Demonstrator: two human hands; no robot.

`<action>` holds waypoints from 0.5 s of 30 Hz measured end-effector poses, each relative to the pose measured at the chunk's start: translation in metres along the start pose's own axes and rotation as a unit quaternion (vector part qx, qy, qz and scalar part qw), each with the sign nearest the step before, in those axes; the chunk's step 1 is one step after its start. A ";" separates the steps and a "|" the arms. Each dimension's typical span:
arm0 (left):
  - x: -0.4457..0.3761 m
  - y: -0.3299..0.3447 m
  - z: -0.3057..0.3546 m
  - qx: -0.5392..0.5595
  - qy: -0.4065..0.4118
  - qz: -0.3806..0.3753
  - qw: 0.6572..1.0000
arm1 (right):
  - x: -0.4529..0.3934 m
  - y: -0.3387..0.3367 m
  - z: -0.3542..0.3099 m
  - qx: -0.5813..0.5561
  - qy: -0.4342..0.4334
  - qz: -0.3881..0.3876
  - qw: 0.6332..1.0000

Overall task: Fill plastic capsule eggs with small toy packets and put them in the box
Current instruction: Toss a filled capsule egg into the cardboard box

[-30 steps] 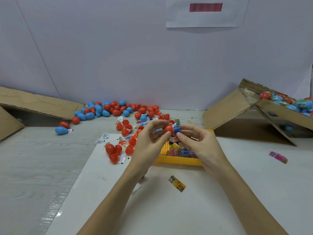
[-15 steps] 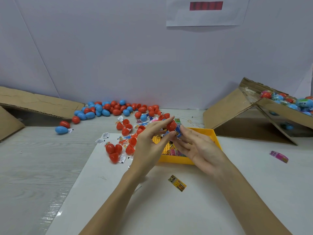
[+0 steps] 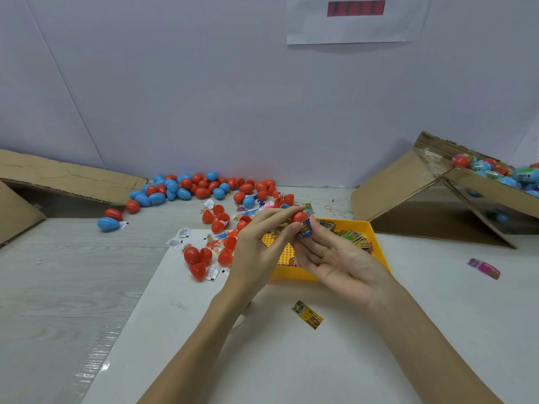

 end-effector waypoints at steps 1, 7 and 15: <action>0.000 0.001 -0.001 0.010 -0.005 -0.003 1.000 | 0.001 0.000 0.000 0.000 0.002 0.002 1.000; 0.003 0.002 -0.004 0.028 -0.020 0.002 0.999 | 0.002 0.002 0.001 -0.007 0.006 0.008 1.000; 0.002 0.001 -0.004 0.027 -0.009 0.010 1.000 | 0.003 0.003 0.002 -0.029 0.002 0.019 0.999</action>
Point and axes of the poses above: each hand's wrist, its own x-axis away from the middle knuckle, its own y-axis out of the palm, z = x × y, the point moved 4 cm from there along -x, towards the middle knuckle, and after that the axes turned 6 degrees about -x, right-handed, at the moved point
